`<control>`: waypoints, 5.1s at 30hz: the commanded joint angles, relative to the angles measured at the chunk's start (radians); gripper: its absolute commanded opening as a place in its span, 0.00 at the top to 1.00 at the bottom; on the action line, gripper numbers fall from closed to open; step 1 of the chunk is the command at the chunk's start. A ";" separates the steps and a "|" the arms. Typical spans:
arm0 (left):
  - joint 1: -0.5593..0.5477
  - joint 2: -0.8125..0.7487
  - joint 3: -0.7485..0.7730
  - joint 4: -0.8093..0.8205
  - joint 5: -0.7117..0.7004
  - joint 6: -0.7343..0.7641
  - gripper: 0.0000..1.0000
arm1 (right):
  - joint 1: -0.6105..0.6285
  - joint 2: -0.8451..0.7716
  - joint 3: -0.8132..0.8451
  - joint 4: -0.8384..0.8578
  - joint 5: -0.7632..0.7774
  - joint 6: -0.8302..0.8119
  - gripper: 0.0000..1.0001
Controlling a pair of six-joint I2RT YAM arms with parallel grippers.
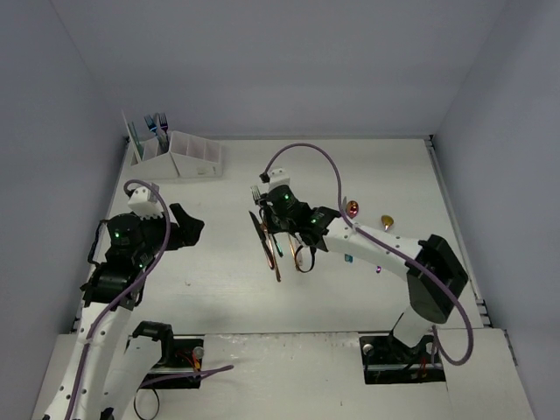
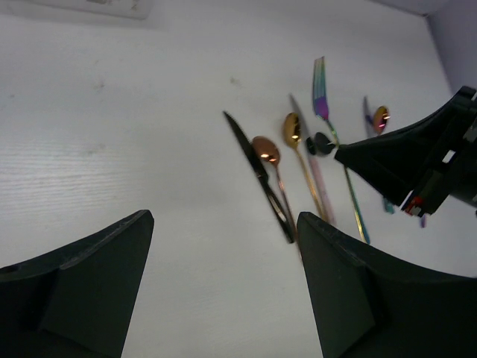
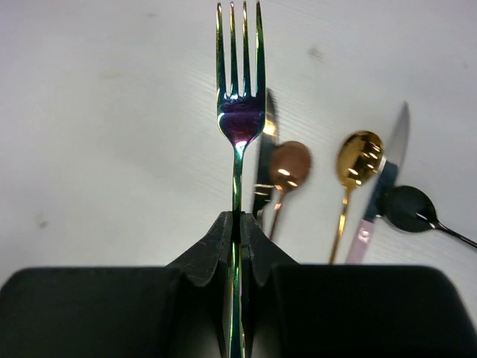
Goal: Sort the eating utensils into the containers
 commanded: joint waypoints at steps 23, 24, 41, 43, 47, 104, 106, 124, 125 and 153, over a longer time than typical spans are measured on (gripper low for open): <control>-0.392 0.173 0.138 0.385 -0.124 -0.109 0.77 | 0.156 -0.325 -0.073 0.241 -0.336 -0.159 1.00; -0.397 0.170 0.139 0.387 -0.138 -0.104 0.84 | 0.156 -0.328 -0.076 0.242 -0.332 -0.162 1.00; -0.318 0.339 0.342 0.259 -0.340 0.247 1.00 | 0.091 -0.383 -0.162 0.239 -0.136 -0.183 0.23; -0.209 0.410 0.398 0.259 -0.301 0.284 1.00 | 0.064 -0.405 -0.190 0.237 -0.131 -0.175 0.22; 0.021 0.575 0.583 0.307 -0.203 0.357 1.00 | 0.002 -0.443 -0.260 0.233 -0.141 -0.174 0.22; 0.063 0.708 0.738 0.318 -0.367 0.202 0.16 | -0.100 -0.165 -0.425 0.092 0.009 0.157 0.57; 0.037 0.636 0.675 0.224 -0.337 0.160 0.16 | -0.096 -0.155 -0.426 0.086 0.011 0.169 0.57; -0.619 0.585 0.288 0.008 -0.611 -0.269 0.16 | -0.130 -0.376 -0.491 -0.024 0.175 0.207 0.55; -0.627 0.645 0.305 0.002 -0.611 -0.290 0.16 | -0.136 -0.411 -0.501 -0.032 0.176 0.211 0.55; -0.706 1.239 0.606 -0.073 -0.659 -0.451 0.69 | -0.212 -0.685 -0.643 -0.092 0.152 0.228 0.51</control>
